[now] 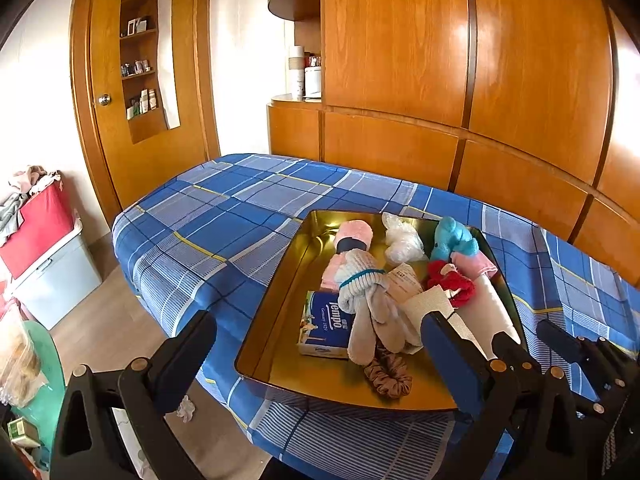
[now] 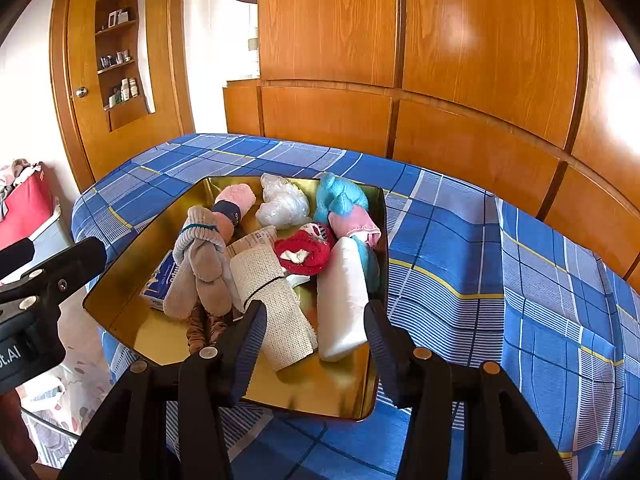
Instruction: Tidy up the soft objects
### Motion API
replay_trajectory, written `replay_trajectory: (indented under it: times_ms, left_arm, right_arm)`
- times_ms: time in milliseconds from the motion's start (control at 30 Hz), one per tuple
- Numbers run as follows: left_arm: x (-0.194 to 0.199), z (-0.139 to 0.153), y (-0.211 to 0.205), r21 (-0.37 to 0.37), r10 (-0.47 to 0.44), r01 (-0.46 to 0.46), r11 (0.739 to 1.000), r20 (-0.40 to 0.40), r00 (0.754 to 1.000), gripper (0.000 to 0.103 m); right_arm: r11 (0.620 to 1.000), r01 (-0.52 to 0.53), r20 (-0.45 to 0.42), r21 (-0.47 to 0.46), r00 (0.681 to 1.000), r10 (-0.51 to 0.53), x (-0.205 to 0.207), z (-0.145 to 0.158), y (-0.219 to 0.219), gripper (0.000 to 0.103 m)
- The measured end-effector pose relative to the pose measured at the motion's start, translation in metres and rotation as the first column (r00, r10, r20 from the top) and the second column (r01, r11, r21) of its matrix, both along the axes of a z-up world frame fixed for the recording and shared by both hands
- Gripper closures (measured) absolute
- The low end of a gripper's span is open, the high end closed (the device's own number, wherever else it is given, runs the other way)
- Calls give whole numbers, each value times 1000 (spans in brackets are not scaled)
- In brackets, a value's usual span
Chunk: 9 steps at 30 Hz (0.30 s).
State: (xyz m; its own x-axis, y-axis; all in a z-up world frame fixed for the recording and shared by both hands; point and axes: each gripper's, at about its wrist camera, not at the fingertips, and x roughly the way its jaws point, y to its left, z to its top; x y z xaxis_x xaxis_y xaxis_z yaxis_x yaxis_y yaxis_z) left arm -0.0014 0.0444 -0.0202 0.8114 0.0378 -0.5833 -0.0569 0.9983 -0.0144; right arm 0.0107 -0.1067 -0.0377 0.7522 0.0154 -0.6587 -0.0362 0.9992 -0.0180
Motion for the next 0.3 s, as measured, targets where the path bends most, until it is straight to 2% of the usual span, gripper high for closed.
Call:
replay_trajectory:
  times_ms: [300]
  left_arm:
    - [1, 2, 3, -6, 5, -5, 1000, 11, 1000, 3]
  right_arm:
    - [1000, 3, -1, 9, 1000, -3, 0, 0, -4, 52]
